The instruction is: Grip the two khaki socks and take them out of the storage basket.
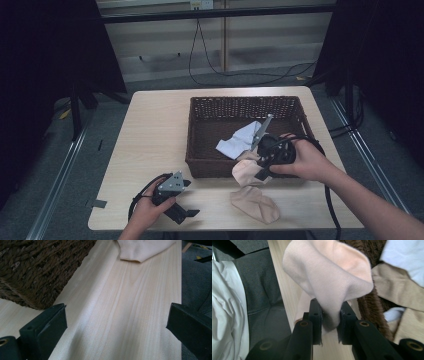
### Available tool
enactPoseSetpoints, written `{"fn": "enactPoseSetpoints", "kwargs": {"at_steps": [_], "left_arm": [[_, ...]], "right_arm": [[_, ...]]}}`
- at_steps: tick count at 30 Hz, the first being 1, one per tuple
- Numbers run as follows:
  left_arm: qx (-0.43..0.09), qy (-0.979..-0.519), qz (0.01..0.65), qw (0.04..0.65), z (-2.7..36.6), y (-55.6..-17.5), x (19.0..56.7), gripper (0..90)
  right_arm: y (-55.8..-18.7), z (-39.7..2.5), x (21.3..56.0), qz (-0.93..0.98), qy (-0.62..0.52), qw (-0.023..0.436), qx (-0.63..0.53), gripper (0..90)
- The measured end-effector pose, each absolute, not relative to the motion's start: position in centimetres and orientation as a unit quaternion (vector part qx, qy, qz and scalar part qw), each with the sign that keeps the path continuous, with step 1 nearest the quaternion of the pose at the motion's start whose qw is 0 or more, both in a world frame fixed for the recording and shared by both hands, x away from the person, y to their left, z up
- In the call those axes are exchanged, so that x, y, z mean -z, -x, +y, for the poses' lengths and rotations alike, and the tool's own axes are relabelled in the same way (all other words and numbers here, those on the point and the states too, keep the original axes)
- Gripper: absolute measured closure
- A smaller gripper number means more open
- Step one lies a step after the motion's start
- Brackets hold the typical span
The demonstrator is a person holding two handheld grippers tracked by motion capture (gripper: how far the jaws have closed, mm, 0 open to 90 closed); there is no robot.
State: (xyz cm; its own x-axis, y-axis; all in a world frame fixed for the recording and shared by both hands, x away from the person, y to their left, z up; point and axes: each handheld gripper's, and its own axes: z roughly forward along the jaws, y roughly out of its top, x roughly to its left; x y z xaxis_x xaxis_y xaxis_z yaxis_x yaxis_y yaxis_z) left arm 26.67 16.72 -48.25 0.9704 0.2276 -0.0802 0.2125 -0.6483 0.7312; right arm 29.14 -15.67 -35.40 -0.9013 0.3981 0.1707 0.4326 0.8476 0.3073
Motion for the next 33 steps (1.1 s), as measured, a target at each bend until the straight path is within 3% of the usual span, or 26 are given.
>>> {"fn": "enactPoseSetpoints", "kwargs": {"at_steps": [26, 33], "left_arm": [[-0.01, -0.908, 0.122, 0.4, 16.8, -26.6, 48.2, 2.4], [-0.01, -0.908, 0.121, 0.401, 16.8, -26.6, 48.2, 2.4]], "right_arm": [[-29.2, -13.7, 40.5, -0.967, 0.196, 0.047, 0.154, 74.5], [-29.0, -13.5, 40.8, -0.968, 0.197, 0.031, 0.155, 51.1]]}}
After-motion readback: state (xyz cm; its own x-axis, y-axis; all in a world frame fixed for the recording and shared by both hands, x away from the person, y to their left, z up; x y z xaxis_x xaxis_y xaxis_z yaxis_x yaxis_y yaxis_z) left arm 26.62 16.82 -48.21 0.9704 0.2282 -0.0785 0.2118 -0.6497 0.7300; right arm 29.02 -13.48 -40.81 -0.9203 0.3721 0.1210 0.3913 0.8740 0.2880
